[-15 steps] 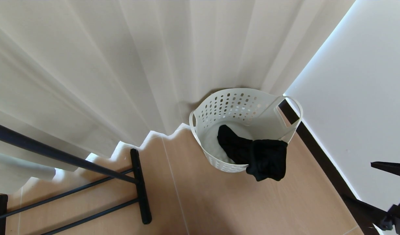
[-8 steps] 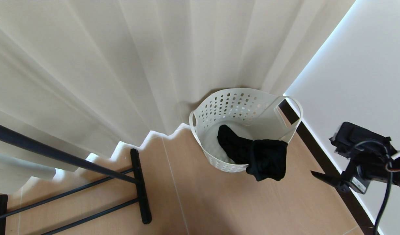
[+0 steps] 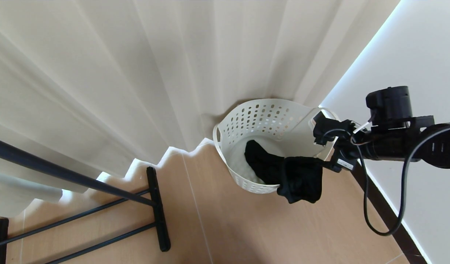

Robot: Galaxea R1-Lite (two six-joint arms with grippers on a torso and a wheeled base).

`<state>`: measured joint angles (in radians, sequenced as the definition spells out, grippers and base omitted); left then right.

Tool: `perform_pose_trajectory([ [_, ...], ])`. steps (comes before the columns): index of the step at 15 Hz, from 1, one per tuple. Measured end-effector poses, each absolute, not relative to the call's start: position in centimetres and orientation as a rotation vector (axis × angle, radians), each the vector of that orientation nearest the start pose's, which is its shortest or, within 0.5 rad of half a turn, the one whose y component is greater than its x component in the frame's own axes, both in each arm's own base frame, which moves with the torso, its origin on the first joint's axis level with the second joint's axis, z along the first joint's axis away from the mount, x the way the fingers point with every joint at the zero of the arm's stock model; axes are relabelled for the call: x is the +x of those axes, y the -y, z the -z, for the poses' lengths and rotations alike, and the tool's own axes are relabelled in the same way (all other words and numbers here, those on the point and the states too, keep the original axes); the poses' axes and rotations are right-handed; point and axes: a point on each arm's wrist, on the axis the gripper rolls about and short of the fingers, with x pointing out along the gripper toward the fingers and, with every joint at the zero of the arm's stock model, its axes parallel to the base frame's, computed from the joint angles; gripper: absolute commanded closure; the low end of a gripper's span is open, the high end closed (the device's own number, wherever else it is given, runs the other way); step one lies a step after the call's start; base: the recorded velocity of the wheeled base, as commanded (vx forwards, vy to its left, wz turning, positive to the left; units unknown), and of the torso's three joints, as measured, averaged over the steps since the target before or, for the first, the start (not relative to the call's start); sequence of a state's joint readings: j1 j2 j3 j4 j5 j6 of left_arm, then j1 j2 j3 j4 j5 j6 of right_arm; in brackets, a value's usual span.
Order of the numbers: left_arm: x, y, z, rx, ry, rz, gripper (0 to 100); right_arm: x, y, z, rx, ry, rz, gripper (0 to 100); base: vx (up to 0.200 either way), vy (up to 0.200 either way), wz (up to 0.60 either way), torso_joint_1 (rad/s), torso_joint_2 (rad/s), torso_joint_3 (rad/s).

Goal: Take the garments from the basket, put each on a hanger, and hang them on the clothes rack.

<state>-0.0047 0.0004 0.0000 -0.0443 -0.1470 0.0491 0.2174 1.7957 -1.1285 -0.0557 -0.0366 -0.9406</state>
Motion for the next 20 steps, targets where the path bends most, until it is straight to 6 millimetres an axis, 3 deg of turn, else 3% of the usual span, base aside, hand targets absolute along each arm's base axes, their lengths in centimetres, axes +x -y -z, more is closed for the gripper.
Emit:
perform_pose_trajectory([
  [3, -2.3, 0.3, -8.0, 0.052, 0.047, 0.150, 0, 34.9, -7.6, -19.0, -1.009, -0.477, -0.414, 0, 0.000, 0.000, 0.00, 0.000, 0.00, 0.000],
  [9, -2.3, 0.3, -8.0, 0.052, 0.047, 0.150, 0, 35.7, -7.2, -18.4, -1.009, -0.522, -0.384, 0, 0.000, 0.000, 0.00, 0.000, 0.00, 0.000],
  [13, -2.3, 0.3, -8.0, 0.051, 0.047, 0.151, 0, 37.1, -7.7, -16.8, -1.017, -0.551, -0.391, 0, 0.000, 0.000, 0.00, 0.000, 0.00, 0.000],
  [20, -2.3, 0.3, -8.0, 0.051, 0.047, 0.151, 0, 39.6, -8.7, -12.3, -1.032, -0.646, -0.429, 0, 0.000, 0.000, 0.00, 0.000, 0.00, 0.000],
])
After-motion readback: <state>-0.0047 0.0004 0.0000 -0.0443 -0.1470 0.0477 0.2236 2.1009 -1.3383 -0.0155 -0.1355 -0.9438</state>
